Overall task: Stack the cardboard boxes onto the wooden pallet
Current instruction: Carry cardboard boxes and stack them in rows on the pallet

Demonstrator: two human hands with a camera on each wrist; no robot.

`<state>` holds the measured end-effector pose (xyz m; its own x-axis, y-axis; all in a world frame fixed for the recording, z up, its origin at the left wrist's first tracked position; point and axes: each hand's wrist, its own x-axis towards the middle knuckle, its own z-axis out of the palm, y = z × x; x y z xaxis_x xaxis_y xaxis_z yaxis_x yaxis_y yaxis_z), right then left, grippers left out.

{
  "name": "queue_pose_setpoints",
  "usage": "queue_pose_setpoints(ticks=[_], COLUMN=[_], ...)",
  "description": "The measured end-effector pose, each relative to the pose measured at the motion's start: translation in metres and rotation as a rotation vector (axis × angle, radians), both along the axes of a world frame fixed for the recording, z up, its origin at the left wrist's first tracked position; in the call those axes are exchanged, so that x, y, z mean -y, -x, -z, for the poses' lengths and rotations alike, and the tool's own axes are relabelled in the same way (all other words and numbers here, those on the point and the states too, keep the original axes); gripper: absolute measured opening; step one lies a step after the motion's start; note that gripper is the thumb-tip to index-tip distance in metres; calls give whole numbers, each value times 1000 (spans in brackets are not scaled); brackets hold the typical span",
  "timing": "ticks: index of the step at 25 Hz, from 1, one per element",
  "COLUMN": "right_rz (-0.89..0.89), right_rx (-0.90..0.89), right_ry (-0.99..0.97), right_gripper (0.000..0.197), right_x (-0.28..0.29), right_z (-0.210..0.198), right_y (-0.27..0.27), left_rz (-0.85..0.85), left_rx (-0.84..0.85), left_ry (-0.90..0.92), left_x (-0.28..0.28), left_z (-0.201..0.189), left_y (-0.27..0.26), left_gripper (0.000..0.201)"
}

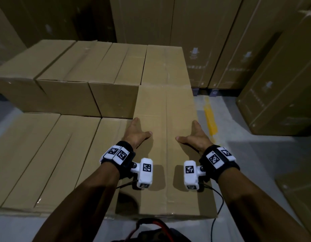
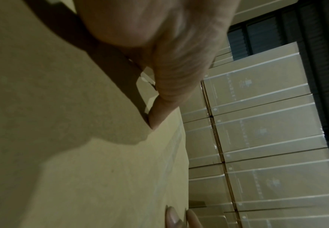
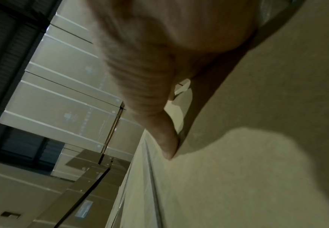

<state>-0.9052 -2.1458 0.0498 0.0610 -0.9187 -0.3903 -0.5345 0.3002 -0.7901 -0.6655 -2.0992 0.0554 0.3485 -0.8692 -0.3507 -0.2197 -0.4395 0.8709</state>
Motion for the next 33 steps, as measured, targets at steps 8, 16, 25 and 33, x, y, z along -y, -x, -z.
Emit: queue_pose_setpoints(ticks=[8,16,25,33], right_rz=[-39,-20,-2,-65], right_rx=[-55,-86,-71,-234], right_ry=[-12,-15,-45,-60], right_gripper=[120,117,117,102], right_x=[16,17,12,-15], right_z=[7,8,4,-9], right_y=[2,2,-1,-1], left_rz=[-39,-38,99,277], left_rx=[33,99,285,537], left_ry=[-3,-28,-112,-159], left_x=[10,16,15,-14], left_z=[10,14,9,-9], left_y=[-1,0,2,-1], left_gripper=[94,93,92,80])
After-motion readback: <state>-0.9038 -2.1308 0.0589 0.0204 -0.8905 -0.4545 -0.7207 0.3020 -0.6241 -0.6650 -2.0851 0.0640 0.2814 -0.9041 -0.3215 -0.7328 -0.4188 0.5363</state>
